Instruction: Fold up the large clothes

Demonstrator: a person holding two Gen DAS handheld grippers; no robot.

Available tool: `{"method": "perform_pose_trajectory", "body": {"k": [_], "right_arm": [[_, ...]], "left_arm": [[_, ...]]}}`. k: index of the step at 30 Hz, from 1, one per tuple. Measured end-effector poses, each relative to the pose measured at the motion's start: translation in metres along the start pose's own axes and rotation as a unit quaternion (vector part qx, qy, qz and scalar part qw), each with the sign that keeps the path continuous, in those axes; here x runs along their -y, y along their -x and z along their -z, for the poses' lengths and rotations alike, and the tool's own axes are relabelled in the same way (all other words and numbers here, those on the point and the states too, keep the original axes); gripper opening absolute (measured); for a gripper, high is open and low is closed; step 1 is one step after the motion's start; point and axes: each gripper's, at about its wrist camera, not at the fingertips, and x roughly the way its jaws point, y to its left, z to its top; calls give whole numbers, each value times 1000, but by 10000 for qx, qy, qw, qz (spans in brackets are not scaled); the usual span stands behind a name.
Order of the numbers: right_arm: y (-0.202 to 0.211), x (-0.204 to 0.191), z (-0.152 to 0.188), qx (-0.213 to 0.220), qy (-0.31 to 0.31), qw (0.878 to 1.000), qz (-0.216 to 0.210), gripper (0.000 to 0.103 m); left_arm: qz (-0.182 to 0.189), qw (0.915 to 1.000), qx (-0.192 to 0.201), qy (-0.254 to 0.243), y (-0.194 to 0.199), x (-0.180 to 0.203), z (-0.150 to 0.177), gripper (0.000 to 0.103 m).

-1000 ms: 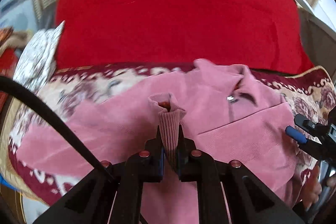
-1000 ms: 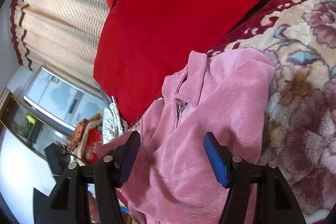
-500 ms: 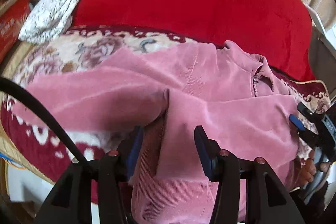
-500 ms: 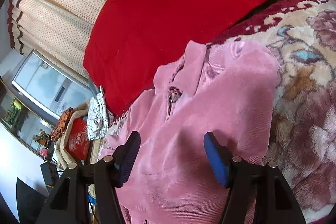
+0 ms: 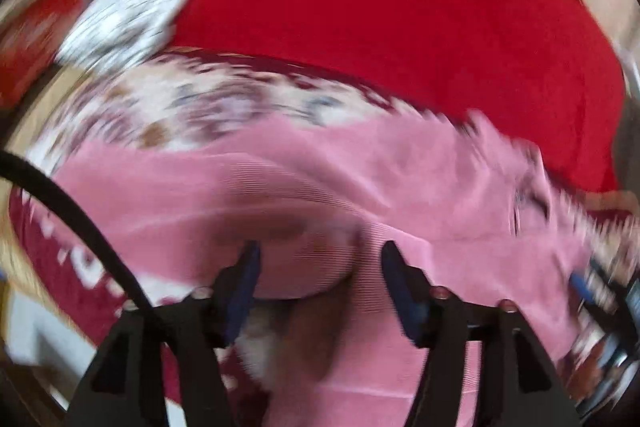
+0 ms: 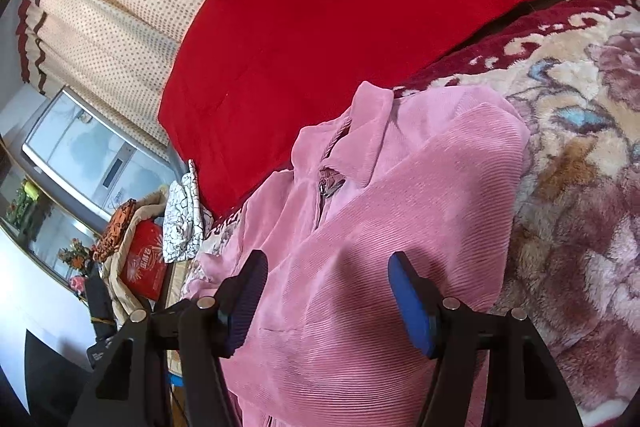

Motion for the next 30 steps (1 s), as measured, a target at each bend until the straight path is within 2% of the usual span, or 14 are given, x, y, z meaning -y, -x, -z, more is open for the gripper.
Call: {"method": "perform_pose_trajectory", "body": {"k": [2,4,6,8,15,18,19,20,21,22,23,26,28,30], "right_arm": [[0,4,-1,-30,-121,9999,-79,67],[-1,7,-1,-68,-257,9995,-171,67],[-3,7,0,-65,-280,9995,-162,67],[-6,4,2,-88,-232,9996,-152,67],[-13,-12,11,-73,279,9995,130,67],[-13,-9,10,-65,207,9997,85,67],[-13,-8,9,-64,189,9998,75,67],[-14,-7,9,-60,189,9998,79,67],[-14,-8,8,-58,209,9997,88,67],[-14,-8,9,-62,231,9997,96,67],[-14,-8,9,-64,254,9996,102,67],[-12,-7,8,-60,282,9995,112,67],[-9,-4,7,-31,240,9996,128,67],[-5,-1,5,16,169,9998,137,67]], "left_arm": [[-139,9974,239,661,15,-45,4,75],[-241,9908,287,1297,21,-86,9,76],[-228,9797,152,1985,18,-122,16,77],[-67,9665,66,2565,11,-147,20,77],[334,9288,126,3690,-31,-183,17,77],[483,9173,336,3939,-37,-186,16,75],[515,9136,482,4004,-36,-189,17,70],[538,9124,603,4013,-37,-190,15,51],[483,9154,639,3945,-38,-191,12,39],[365,9217,593,3815,-39,-191,7,14],[319,9256,589,3725,-39,-191,4,7],[230,9380,783,3368,-29,-185,-9,4],[64,9551,1058,2766,-9,-164,-27,3],[-14,9673,1317,2168,13,-137,-44,3]]}}
